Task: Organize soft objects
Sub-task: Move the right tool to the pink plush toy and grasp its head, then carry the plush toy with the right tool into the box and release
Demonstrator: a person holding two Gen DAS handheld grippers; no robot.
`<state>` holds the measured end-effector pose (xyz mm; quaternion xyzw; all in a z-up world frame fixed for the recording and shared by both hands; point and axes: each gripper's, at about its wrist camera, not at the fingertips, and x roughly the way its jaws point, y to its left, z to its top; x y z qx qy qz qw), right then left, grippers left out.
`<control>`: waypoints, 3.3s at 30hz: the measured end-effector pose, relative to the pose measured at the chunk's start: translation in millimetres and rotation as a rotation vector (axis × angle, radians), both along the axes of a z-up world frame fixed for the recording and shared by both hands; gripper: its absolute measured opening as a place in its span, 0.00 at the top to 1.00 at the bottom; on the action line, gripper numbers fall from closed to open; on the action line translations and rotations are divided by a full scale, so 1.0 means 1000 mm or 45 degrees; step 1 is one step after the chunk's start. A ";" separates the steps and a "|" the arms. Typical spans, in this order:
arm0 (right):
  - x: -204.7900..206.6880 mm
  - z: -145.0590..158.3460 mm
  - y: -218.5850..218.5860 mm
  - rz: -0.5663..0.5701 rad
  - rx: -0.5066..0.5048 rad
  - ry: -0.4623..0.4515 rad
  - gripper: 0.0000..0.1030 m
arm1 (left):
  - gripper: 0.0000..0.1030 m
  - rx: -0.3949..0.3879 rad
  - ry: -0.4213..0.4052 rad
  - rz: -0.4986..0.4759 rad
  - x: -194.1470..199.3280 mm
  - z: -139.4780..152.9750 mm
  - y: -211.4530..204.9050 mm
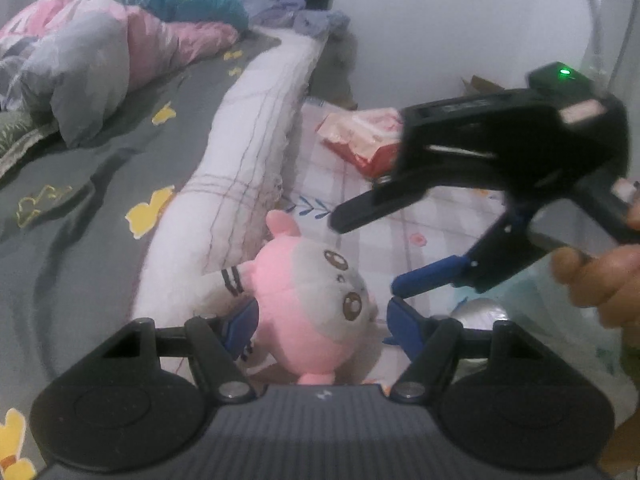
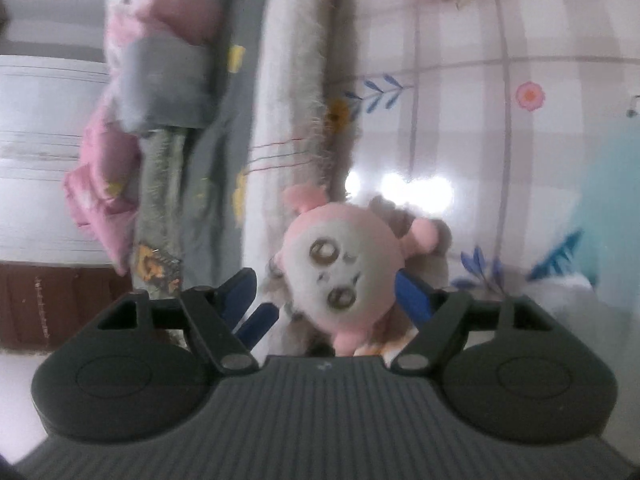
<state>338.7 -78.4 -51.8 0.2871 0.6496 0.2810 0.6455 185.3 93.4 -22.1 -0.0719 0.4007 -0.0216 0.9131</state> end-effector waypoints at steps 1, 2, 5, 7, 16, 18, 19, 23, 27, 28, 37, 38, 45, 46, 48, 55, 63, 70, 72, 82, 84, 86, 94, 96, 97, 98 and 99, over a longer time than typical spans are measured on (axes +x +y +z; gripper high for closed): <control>0.007 -0.007 0.006 -0.002 -0.020 0.016 0.25 | 0.30 0.006 0.010 0.002 0.003 -0.003 0.000; 0.013 -0.014 0.012 0.000 -0.037 0.028 0.25 | 0.30 0.010 0.021 0.001 0.006 -0.006 0.001; 0.024 -0.029 0.024 0.014 -0.088 0.066 0.25 | 0.30 0.009 0.047 0.004 0.012 -0.012 0.003; 0.029 -0.039 0.031 0.034 -0.079 0.092 0.21 | 0.30 0.005 0.070 0.010 0.016 -0.016 0.005; 0.026 -0.038 0.041 0.059 -0.047 0.069 0.20 | 0.34 -0.037 0.065 0.034 0.016 -0.007 0.007; 0.023 -0.032 0.039 0.059 -0.028 0.053 0.20 | 0.34 -0.028 0.037 0.032 0.011 0.001 0.005; 0.021 -0.029 0.038 0.057 -0.018 0.045 0.20 | 0.34 -0.028 0.025 0.030 0.009 0.005 0.004; 0.010 -0.004 0.026 0.050 0.024 -0.025 0.21 | 0.34 -0.020 -0.046 0.009 -0.006 0.029 -0.007; -0.005 0.023 0.006 0.034 0.073 -0.103 0.22 | 0.34 -0.022 -0.116 -0.033 -0.022 0.055 -0.024; -0.010 0.032 -0.002 0.026 0.088 -0.128 0.22 | 0.34 -0.024 -0.133 -0.047 -0.027 0.061 -0.029; -0.067 0.092 -0.110 -0.097 0.170 -0.359 0.25 | 0.32 -0.081 -0.264 -0.292 -0.062 0.098 -0.112; -0.074 0.096 -0.127 -0.118 0.168 -0.380 0.25 | 0.32 -0.095 -0.271 -0.328 -0.065 0.099 -0.123; -0.122 0.109 -0.264 -0.308 0.085 -0.452 0.26 | 0.31 -0.230 -0.228 -0.595 -0.071 0.091 -0.225; -0.127 0.107 -0.279 -0.328 0.068 -0.451 0.26 | 0.31 -0.240 -0.217 -0.623 -0.072 0.088 -0.238; -0.138 0.104 -0.316 -0.381 0.028 -0.440 0.26 | 0.31 -0.255 -0.190 -0.677 -0.071 0.081 -0.265; -0.151 0.085 -0.404 -0.462 -0.102 -0.436 0.29 | 0.31 -0.308 -0.025 -0.825 -0.055 0.052 -0.339; -0.111 0.049 -0.436 -0.442 -0.275 -0.489 0.36 | 0.31 -0.272 0.113 -0.842 -0.050 0.019 -0.349; -0.112 0.039 -0.429 -0.447 -0.295 -0.494 0.37 | 0.31 -0.265 0.072 -0.805 -0.053 0.031 -0.324; -0.121 0.050 -0.429 -0.450 -0.321 -0.533 0.37 | 0.31 -0.269 0.054 -0.811 -0.056 0.035 -0.318; -0.158 0.087 -0.414 -0.396 -0.564 -0.656 0.35 | 0.30 -0.260 -0.067 -0.742 -0.091 0.059 -0.269; -0.159 0.082 -0.407 -0.362 -0.650 -0.658 0.35 | 0.30 -0.252 -0.074 -0.714 -0.093 0.059 -0.259; -0.161 0.074 -0.397 -0.293 -0.763 -0.677 0.34 | 0.30 -0.243 -0.085 -0.685 -0.096 0.059 -0.248; -0.162 0.049 -0.358 0.022 -1.247 -0.709 0.20 | 0.30 -0.285 -0.109 -0.600 -0.101 0.059 -0.210; -0.156 0.044 -0.359 0.011 -1.255 -0.670 0.20 | 0.30 -0.296 -0.107 -0.598 -0.102 0.058 -0.206; -0.152 0.039 -0.361 -0.008 -1.247 -0.633 0.20 | 0.30 -0.299 -0.107 -0.600 -0.102 0.058 -0.204; -0.149 0.036 -0.362 -0.027 -1.238 -0.602 0.20 | 0.30 -0.299 -0.109 -0.601 -0.103 0.059 -0.202; -0.145 0.032 -0.365 -0.049 -1.222 -0.570 0.20 | 0.30 -0.299 -0.112 -0.601 -0.105 0.059 -0.200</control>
